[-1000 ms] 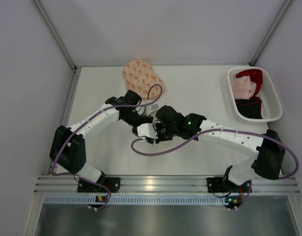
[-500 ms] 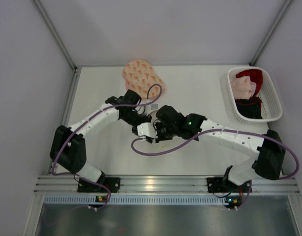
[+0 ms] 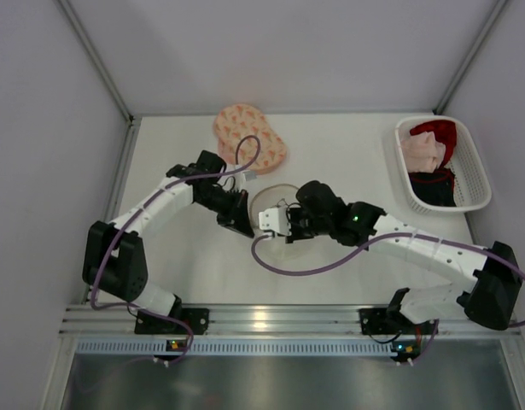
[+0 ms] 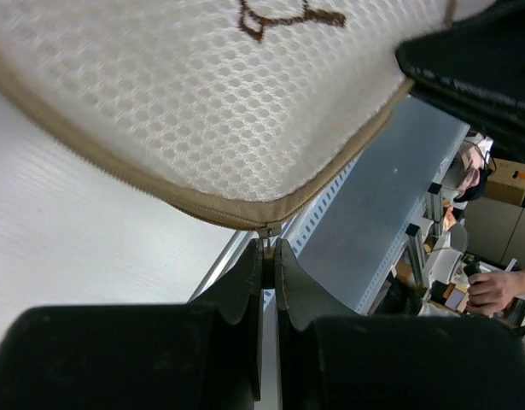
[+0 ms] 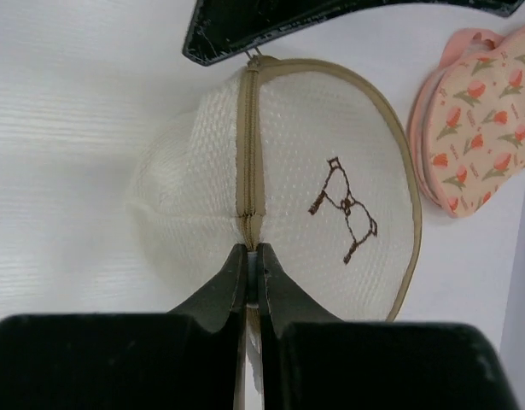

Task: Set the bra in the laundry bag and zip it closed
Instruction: Zip the zipper on the laundry bag.

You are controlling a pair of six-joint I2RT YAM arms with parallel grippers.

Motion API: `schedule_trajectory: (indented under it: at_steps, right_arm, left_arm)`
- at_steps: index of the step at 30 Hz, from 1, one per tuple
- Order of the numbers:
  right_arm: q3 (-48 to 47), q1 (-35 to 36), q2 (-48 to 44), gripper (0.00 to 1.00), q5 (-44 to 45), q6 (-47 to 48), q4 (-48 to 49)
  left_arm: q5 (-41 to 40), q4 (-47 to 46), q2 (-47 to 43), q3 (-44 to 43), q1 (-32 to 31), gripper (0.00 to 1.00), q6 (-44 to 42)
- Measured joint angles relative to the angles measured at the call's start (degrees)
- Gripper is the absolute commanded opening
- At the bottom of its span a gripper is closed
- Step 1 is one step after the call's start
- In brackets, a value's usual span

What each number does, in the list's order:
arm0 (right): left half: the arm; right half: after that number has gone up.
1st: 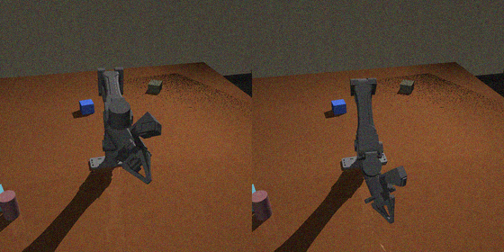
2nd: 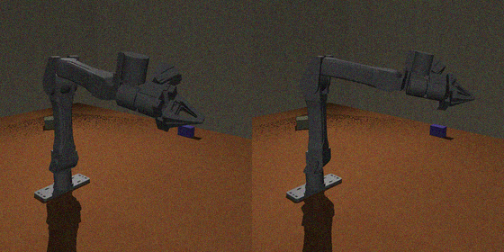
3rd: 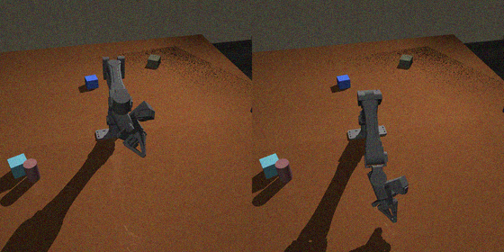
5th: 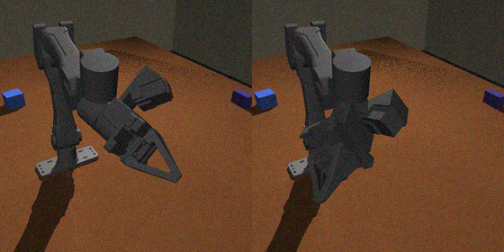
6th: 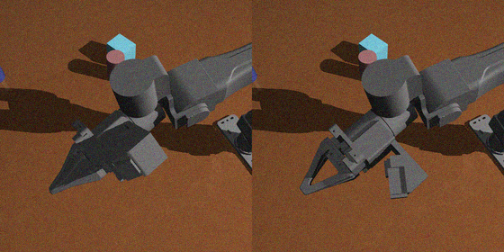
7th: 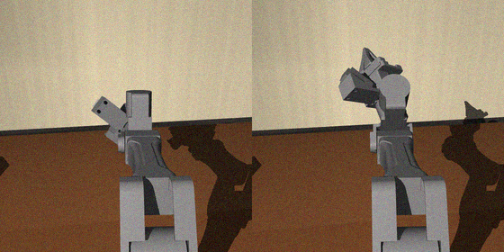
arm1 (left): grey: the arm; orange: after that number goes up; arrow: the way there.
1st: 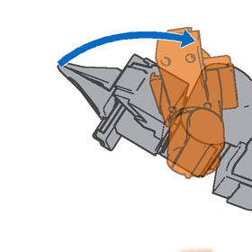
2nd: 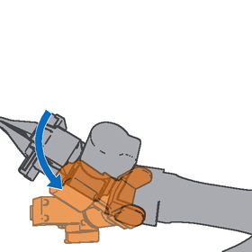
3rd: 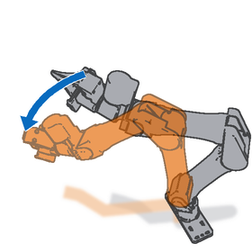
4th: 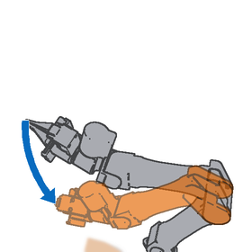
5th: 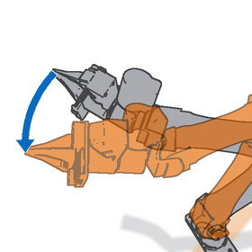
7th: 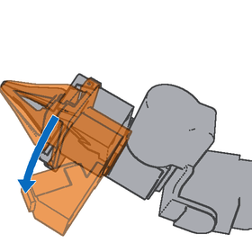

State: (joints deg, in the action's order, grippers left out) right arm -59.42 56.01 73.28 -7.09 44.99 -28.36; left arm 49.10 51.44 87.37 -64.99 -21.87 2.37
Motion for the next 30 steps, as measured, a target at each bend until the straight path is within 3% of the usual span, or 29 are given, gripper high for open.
schedule_trajectory:
  at_steps: [7, 10, 13, 21, 30]
  right_arm:
    - [1.1, -7.5, -0.3, 0.00, -4.2, 3.6, 5.3]
    - [0.9, -8.7, 0.0, 0.24, -5.2, 5.6, 6.0]
    - [0.2, -9.2, 0.8, 0.32, -5.4, 6.7, 4.7]
    - [-0.6, -8.8, -4.0, 0.33, -8.1, 5.2, 0.1]
    - [-3.4, 0.4, -2.1, 0.34, -10.7, 3.3, -0.9]
  left_arm:
    - [2.0, -2.9, -3.7, 0.4, -0.2, 0.00, 0.6]
    - [2.4, -5.0, -4.6, 0.7, -0.6, 0.00, 1.7]
    - [2.5, -6.1, -4.6, 1.3, -1.3, 0.00, 3.1]
    - [2.8, -7.9, -3.2, 1.7, -3.2, 0.00, 5.7]
    - [2.9, -8.1, -2.5, 1.7, -5.5, 0.00, 6.8]
